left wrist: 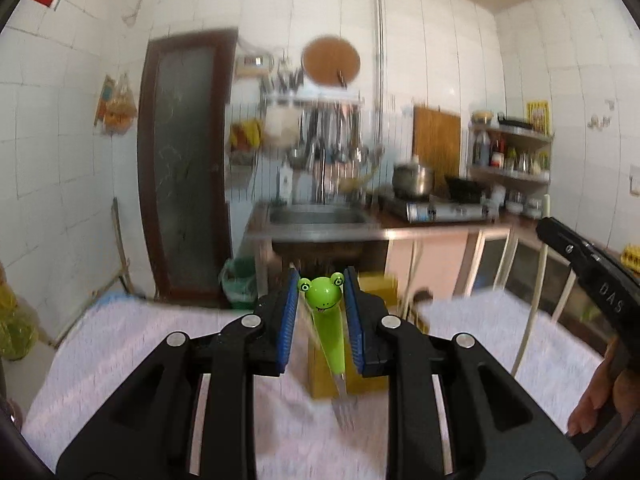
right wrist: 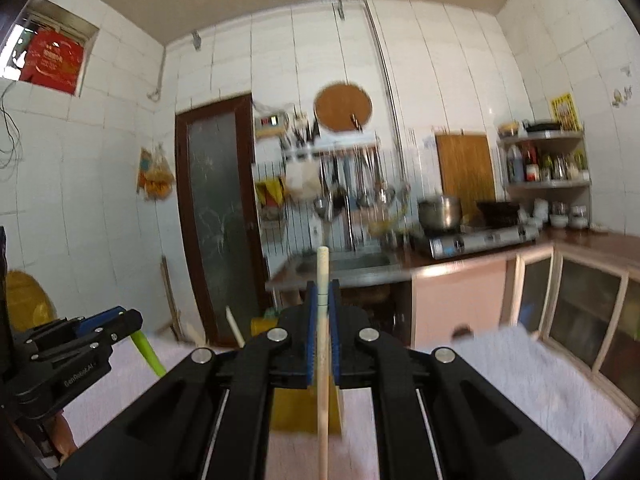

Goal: Organize utensils
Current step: 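Carry the fork and chopstick up and lower them into the yellow holder, then open both tools to release the fork and chopstick and withdraw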

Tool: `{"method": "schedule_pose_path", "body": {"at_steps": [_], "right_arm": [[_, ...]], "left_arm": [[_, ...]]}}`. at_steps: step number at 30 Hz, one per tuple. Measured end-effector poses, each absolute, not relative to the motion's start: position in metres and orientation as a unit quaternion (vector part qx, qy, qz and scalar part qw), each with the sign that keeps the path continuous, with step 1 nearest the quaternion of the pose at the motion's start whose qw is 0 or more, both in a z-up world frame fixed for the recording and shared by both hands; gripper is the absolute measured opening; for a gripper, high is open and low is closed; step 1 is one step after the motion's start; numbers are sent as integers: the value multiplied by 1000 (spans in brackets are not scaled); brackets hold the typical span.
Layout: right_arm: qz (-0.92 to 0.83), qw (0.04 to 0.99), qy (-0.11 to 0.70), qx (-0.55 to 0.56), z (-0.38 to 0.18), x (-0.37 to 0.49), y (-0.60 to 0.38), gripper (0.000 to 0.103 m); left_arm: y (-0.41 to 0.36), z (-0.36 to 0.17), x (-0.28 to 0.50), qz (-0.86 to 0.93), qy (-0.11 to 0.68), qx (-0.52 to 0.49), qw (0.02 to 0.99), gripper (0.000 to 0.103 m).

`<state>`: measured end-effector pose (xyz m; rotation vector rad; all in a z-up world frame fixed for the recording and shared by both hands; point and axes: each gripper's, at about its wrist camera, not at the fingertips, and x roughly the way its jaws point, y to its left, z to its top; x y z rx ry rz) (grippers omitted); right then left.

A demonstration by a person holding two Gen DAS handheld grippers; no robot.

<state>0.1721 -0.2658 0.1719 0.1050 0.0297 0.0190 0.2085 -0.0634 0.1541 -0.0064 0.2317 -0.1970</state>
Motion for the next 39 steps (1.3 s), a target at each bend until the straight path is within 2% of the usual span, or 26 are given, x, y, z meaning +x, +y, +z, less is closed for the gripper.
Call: {"method": "schedule_pose_path", "body": {"at_steps": [6, 12, 22, 28, 30, 31, 32, 33, 34, 35, 39], "right_arm": [[13, 998, -19, 50, 206, 226, -256, 6], [11, 998, -32, 52, 200, 277, -253, 6], [25, 998, 17, 64, 131, 321, -260, 6], [35, 996, 63, 61, 105, 326, -262, 6], [25, 995, 86, 52, 102, 325, -263, 7], [20, 994, 99, 50, 102, 325, -265, 11], [17, 993, 110, 50, 102, 323, -267, 21], [16, 991, 121, 52, 103, 320, -270, 59], [14, 991, 125, 54, 104, 318, -273, 77], [11, 990, 128, 51, 105, 313, -275, 77], [-3, 987, 158, 24, 113, 289, -282, 77]], "left_arm": [[-80, 199, 250, -94, 63, 3, 994, 22], [-95, 187, 303, -93, 47, 17, 994, 22], [-92, 110, 361, -103, 127, 2, 987, 22], [-82, 98, 358, -105, 164, -16, 981, 22], [-80, 95, 351, -99, 174, -10, 980, 30], [-79, 95, 346, -92, 179, -4, 980, 45], [-79, 96, 342, -86, 181, 0, 980, 61], [-76, 98, 335, -80, 178, 0, 981, 66], [-73, 101, 328, -75, 176, 0, 981, 74], [-71, 105, 320, -69, 178, 3, 982, 81], [-56, 126, 292, -55, 188, 1, 981, 95]]}}
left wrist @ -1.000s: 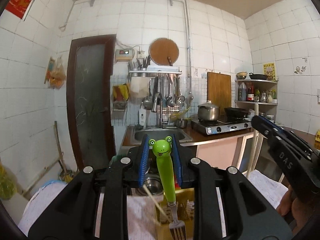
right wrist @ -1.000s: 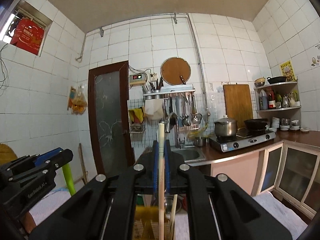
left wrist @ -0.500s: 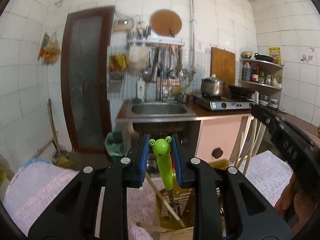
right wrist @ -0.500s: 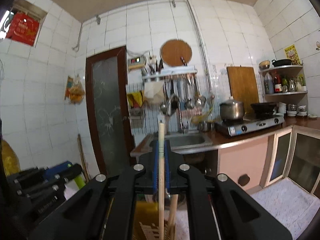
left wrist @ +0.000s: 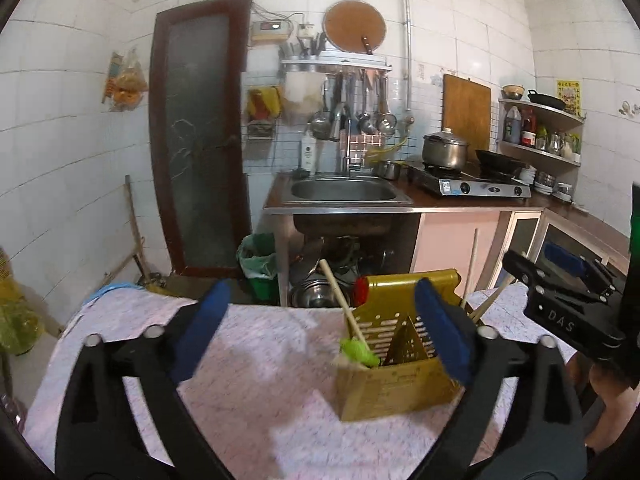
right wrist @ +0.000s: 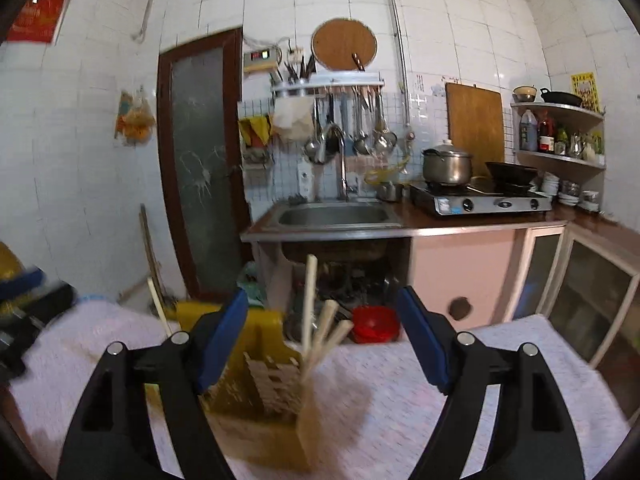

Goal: Organize utensils
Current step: 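Open both tools to release the fork and chopstick and withdraw, then close the left tool on the grey-blue spoon while the right tool grasps a chopstick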

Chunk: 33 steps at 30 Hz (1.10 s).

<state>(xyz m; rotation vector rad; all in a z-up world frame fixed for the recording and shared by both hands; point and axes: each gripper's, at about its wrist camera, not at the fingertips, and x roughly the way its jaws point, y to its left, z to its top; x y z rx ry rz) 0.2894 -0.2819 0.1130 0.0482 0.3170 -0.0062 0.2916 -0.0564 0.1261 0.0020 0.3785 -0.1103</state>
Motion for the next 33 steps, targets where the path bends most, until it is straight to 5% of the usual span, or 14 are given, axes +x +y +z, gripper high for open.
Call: {"method": "schedule_pose_path", "body": {"at_steps": [9, 33], "right_arm": [[-35, 977, 209, 36, 99, 215, -308, 82], [-71, 942, 326, 32, -19, 156, -323, 82]], "left_arm": [[-36, 130, 226, -15, 213, -2, 977, 98], [-31, -30, 164, 54, 381, -6, 923, 98]]}}
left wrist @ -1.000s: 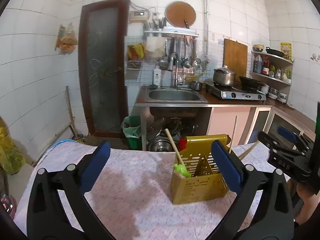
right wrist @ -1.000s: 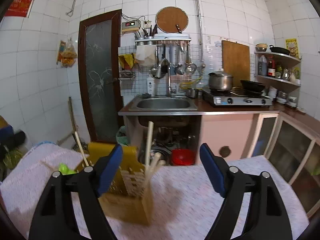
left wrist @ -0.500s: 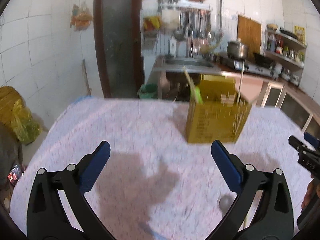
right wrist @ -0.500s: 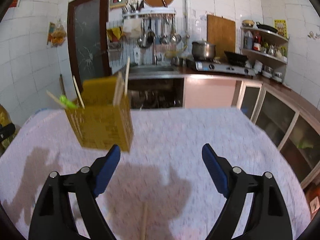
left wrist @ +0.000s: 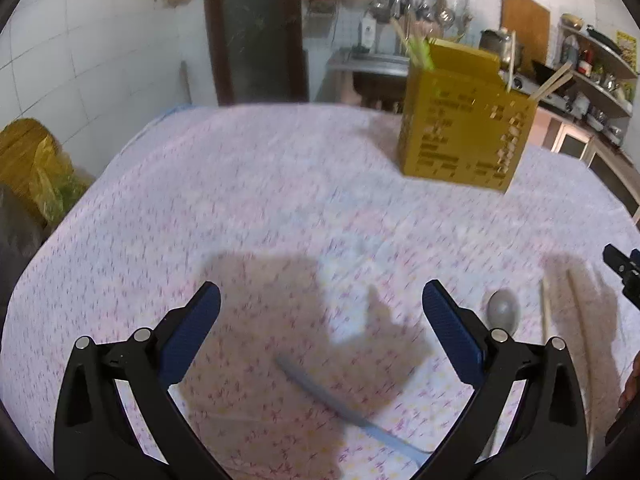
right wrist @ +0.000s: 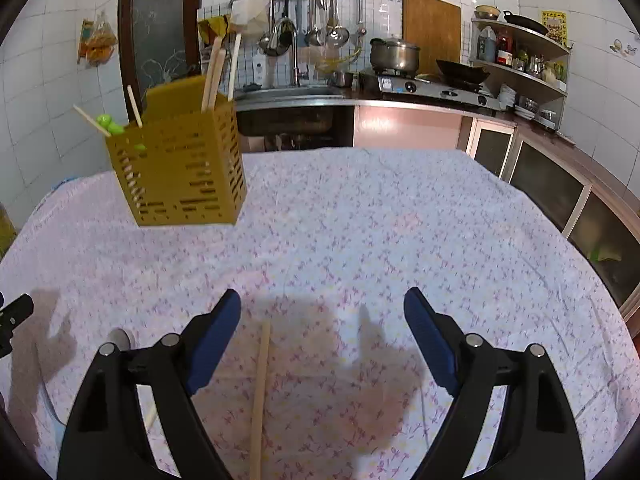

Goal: Organize utensils
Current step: 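Close the left tool on the grey-blue spoon while the right tool grasps a chopstick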

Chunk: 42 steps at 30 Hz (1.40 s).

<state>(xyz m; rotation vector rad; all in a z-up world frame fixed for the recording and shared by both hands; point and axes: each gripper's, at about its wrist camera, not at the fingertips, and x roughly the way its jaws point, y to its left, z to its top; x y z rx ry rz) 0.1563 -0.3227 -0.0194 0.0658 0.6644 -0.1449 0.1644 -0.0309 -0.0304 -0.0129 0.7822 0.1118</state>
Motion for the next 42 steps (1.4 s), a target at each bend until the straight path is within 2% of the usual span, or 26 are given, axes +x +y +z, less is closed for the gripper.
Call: {"method": "schedule_pose_path", "body": {"at_steps": [15, 19, 21, 22, 23, 26, 29, 35, 42], "right_arm": [[-77, 916, 392, 45, -51, 169, -325, 82], [-75, 913, 397, 48, -54, 170, -324, 82], [-72, 913, 400, 47, -55, 171, -321, 82], [-70, 912, 401, 46, -55, 171, -320, 82], [-69, 912, 401, 45, -55, 172, -318, 82], [-66, 912, 403, 41, -55, 171, -314, 82], [-61, 911, 406, 38, -55, 171, -311, 82], [-52, 907, 416, 38, -57, 170, -303, 82], [-60, 901, 428, 32, -59, 177, -299, 80]], "left_arm": [[-22, -60, 157, 91, 435, -56, 894, 97], [-29, -70, 159, 91, 459, -56, 882, 86], [-32, -69, 159, 91, 454, -48, 885, 76], [-33, -68, 159, 90, 454, -48, 885, 68], [-33, -67, 158, 91, 453, -51, 885, 56], [-34, -65, 158, 81, 457, -57, 884, 31], [-37, -64, 162, 70, 463, -52, 882, 17], [-42, -62, 188, 37, 469, -33, 882, 6], [-48, -62, 231, -1, 465, -21, 885, 6]]}}
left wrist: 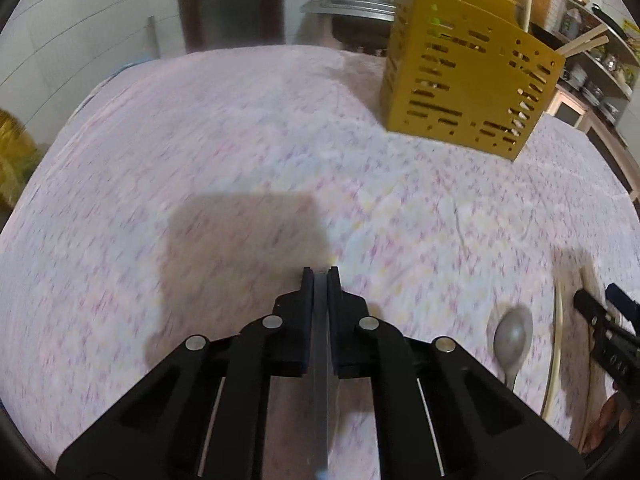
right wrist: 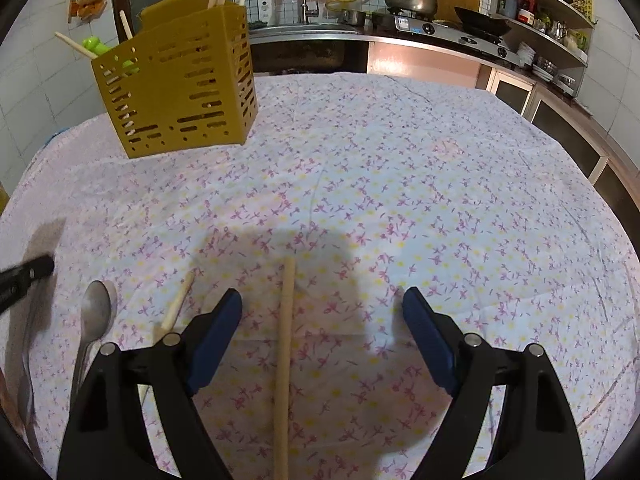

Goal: Organize utensils
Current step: 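Close the left tool on the grey-blue spoon while the right tool grasps a chopstick, then carry the spoon and chopstick up and lower them into the yellow holder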

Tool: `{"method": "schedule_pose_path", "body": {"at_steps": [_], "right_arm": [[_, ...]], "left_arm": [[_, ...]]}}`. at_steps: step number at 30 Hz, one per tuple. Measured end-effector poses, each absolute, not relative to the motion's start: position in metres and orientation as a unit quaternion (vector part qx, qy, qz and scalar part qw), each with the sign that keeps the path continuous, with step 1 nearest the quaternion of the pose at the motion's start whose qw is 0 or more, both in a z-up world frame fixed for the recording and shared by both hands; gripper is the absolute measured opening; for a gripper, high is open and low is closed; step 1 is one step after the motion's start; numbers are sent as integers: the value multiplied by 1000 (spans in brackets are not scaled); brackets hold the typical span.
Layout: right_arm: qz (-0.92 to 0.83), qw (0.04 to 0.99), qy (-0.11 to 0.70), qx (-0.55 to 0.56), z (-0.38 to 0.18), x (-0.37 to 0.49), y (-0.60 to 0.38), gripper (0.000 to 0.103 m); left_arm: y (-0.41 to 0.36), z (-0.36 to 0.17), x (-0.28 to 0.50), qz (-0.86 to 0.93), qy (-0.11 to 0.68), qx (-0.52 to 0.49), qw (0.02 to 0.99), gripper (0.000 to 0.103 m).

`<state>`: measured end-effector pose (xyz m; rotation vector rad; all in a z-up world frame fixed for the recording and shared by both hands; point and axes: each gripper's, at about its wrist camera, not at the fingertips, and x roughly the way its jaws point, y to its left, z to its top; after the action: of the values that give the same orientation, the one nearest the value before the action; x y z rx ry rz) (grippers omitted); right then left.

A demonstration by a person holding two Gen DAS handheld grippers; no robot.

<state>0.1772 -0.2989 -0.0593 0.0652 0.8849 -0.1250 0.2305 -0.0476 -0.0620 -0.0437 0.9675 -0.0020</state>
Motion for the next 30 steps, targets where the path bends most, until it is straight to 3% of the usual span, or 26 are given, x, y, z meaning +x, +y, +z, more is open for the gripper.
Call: {"method": "schedule_pose_path", "body": {"at_steps": [6, 9, 13, 14, 17, 20, 21, 25, 30], "right_arm": [[-72, 897, 433, 51, -55, 176, -306, 52], [-75, 897, 432, 54, -56, 175, -305, 50], [-78, 897, 432, 53, -56, 175, -304, 48], [-78, 897, 431, 54, -56, 175, -304, 48], [-78, 898, 429, 54, -56, 176, -304, 44], [-77, 899, 428, 55, -55, 178, -306, 33], [-73, 899, 428, 56, -55, 179, -306, 27], [-66, 898, 429, 63, -54, 185, -309, 10], [-60, 911, 401, 71, -37, 182, -307, 7]], "left_arm": [[-50, -60, 248, -46, 467, -2, 883, 6], [-46, -55, 246, -60, 469, 0, 881, 7], [-40, -53, 237, -54, 457, 1, 888, 42], [-40, -54, 234, -49, 454, 6, 890, 42], [-43, -63, 236, -44, 456, 22, 888, 37], [-48, -62, 238, -57, 456, 31, 887, 12], [-50, -62, 240, -61, 458, 31, 886, 9], [-52, -61, 245, -65, 461, 31, 884, 6], [-47, -46, 240, -70, 444, 8, 893, 6]]}}
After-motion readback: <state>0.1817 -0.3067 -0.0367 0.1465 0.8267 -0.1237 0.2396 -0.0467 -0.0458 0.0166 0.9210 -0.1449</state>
